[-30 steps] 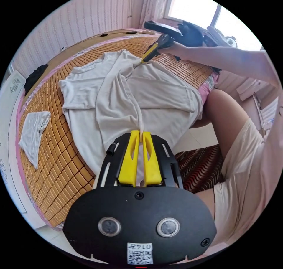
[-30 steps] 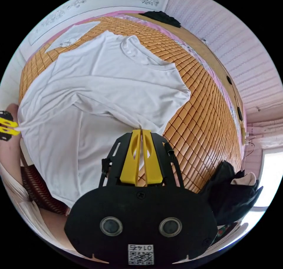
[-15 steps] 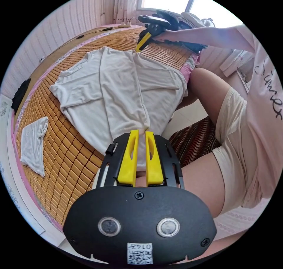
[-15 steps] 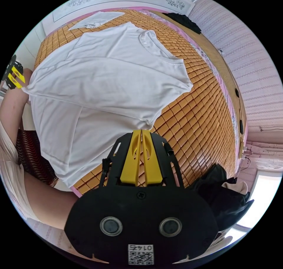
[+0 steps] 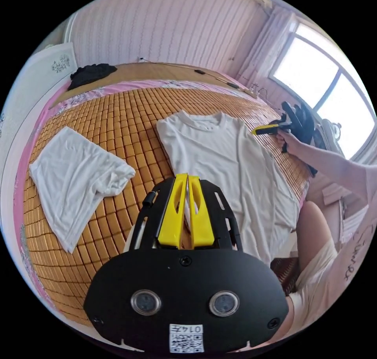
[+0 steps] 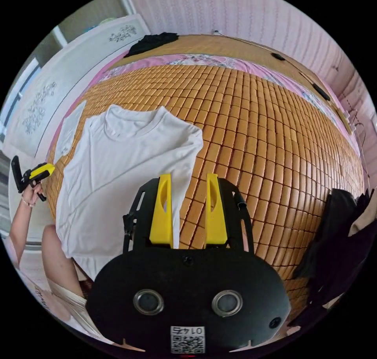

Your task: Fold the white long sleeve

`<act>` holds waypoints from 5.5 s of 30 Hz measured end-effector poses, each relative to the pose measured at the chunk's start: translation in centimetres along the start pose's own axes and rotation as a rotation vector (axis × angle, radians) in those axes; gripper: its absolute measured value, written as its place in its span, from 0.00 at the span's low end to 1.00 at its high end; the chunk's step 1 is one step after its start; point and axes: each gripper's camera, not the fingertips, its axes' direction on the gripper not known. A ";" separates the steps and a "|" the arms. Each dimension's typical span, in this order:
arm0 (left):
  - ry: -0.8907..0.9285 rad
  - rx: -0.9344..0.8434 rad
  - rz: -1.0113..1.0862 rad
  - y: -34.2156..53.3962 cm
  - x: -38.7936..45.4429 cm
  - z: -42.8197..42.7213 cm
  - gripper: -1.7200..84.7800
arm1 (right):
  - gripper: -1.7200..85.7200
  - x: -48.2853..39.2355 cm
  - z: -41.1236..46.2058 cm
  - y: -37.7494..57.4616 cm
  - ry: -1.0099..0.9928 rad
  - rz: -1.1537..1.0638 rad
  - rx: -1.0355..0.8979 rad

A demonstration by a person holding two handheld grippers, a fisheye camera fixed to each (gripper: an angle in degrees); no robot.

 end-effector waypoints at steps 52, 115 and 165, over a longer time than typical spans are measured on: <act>0.122 -0.224 0.118 11.0 11.1 -5.1 0.01 | 0.03 3.7 -18.0 24.6 -0.163 -0.128 -0.258; -0.133 -0.446 0.333 16.3 36.3 11.5 0.09 | 0.07 -17.2 -11.6 26.8 0.021 -0.534 -0.260; 0.199 -0.211 0.785 27.3 58.0 16.8 0.24 | 0.10 -3.4 -26.1 24.1 -0.177 0.000 -0.358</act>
